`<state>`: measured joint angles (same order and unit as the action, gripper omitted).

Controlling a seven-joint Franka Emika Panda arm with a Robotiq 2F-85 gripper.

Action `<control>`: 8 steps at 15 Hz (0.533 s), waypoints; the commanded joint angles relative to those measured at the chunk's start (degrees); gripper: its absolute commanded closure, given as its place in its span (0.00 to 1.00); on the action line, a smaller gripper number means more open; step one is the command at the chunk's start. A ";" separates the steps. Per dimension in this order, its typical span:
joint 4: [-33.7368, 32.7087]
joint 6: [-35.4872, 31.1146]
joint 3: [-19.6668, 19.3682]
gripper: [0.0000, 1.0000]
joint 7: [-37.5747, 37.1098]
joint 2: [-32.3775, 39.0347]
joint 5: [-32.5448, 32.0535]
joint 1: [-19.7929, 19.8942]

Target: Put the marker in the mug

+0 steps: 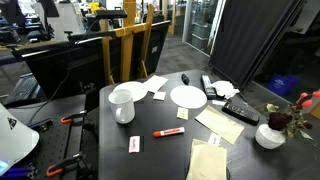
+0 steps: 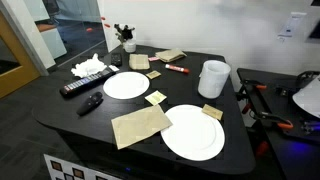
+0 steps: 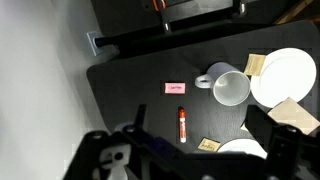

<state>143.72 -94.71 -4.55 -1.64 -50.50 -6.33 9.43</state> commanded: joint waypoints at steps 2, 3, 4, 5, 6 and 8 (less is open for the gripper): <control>-0.17 0.18 -0.40 0.00 -0.34 0.04 -0.30 -0.59; -0.17 0.18 -0.39 0.00 -0.34 0.04 -0.30 -0.59; -0.17 0.18 -0.39 0.00 -0.34 0.04 -0.30 -0.59; -0.17 0.18 -0.39 0.00 -0.34 0.04 -0.30 -0.59; -0.17 0.18 -0.39 0.00 -0.34 0.04 -0.30 -0.59; 0.08 -1.32 0.14 0.00 -1.00 0.48 -0.60 -0.56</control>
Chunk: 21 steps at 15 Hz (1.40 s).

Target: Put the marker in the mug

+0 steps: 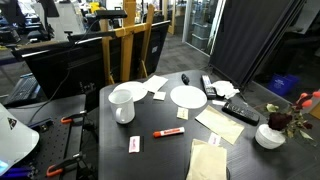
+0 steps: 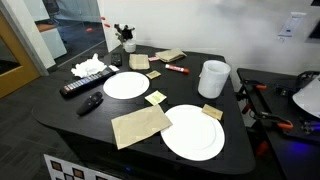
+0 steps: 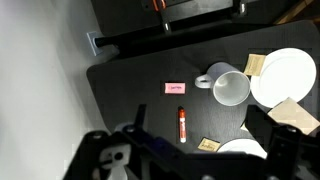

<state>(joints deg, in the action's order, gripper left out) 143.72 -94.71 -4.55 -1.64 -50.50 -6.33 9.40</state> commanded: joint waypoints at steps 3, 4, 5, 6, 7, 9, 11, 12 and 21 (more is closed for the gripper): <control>0.57 -6.50 0.42 0.00 -1.54 2.29 0.41 -1.42; 0.63 -8.36 0.66 0.00 -1.63 3.54 0.48 -1.68; 1.00 -10.63 0.93 0.00 -2.11 4.47 0.59 -1.80; 1.33 -12.93 1.39 0.00 -2.72 6.01 0.63 -1.96; 1.60 -15.02 1.58 0.00 -3.15 7.50 0.80 -2.19; 1.90 -19.44 1.74 0.00 -3.34 11.31 1.17 -2.75; 2.18 -24.57 1.45 0.00 -3.19 15.97 2.15 -3.38; 2.34 -27.31 1.41 0.00 -3.13 18.32 2.64 -3.59; -0.61 -41.59 0.72 0.00 -2.14 36.96 4.13 -3.39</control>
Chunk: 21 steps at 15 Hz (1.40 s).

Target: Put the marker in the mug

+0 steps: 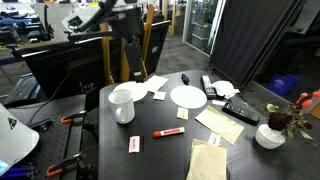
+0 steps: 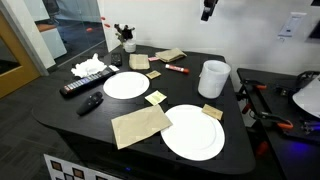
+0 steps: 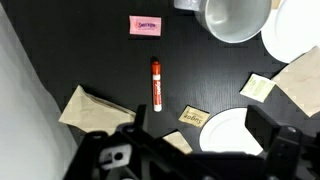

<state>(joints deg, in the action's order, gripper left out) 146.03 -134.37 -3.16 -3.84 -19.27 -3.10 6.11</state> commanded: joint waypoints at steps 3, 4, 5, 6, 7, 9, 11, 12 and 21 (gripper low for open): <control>-4.72 -4.27 -1.33 0.00 0.71 11.32 1.47 -0.19; -5.42 -4.62 -1.60 0.00 1.05 12.97 1.77 -0.20; -6.32 -4.93 -1.96 0.00 1.61 14.82 2.25 -0.16; -7.11 -5.11 -2.15 0.00 1.49 16.36 2.39 -0.01; -8.06 -5.08 -2.40 0.00 1.59 18.03 2.69 0.14; -9.78 -4.57 -2.75 0.00 1.66 21.10 3.44 0.32; -11.08 -3.15 -2.97 0.00 0.86 23.14 2.66 0.41; -8.51 -4.44 -2.77 0.00 0.21 20.52 2.09 0.07; -10.23 -9.43 -2.69 0.00 0.47 25.12 3.45 0.03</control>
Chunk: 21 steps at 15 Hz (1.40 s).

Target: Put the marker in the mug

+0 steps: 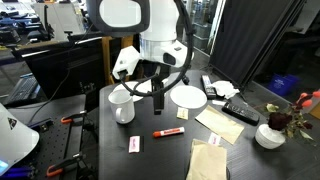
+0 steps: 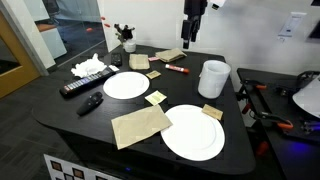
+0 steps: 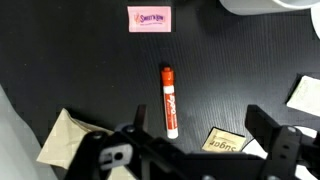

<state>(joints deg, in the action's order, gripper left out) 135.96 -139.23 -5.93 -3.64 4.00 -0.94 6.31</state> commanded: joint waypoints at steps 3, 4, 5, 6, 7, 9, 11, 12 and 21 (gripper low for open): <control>-0.80 -10.06 0.15 0.00 0.43 4.86 1.23 -0.23; -1.32 -11.38 0.07 0.00 -0.14 6.09 0.99 -0.26; -1.70 -12.20 0.00 0.00 -0.54 7.08 0.89 -0.31; -2.03 -13.08 -0.03 0.00 -0.41 8.15 1.09 -0.21; -2.35 -13.91 -0.23 0.00 -0.73 9.06 0.65 -0.24; -3.38 -14.80 -0.14 0.00 -0.02 10.93 1.24 0.06; -4.88 -14.57 0.26 0.00 1.43 12.80 2.21 0.69; -5.80 -14.20 0.26 0.00 1.65 13.86 2.28 0.87; -12.78 -12.73 2.29 0.00 9.09 22.30 5.89 5.30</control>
<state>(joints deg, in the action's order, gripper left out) 126.84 -153.13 -5.57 0.84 23.24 2.33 8.91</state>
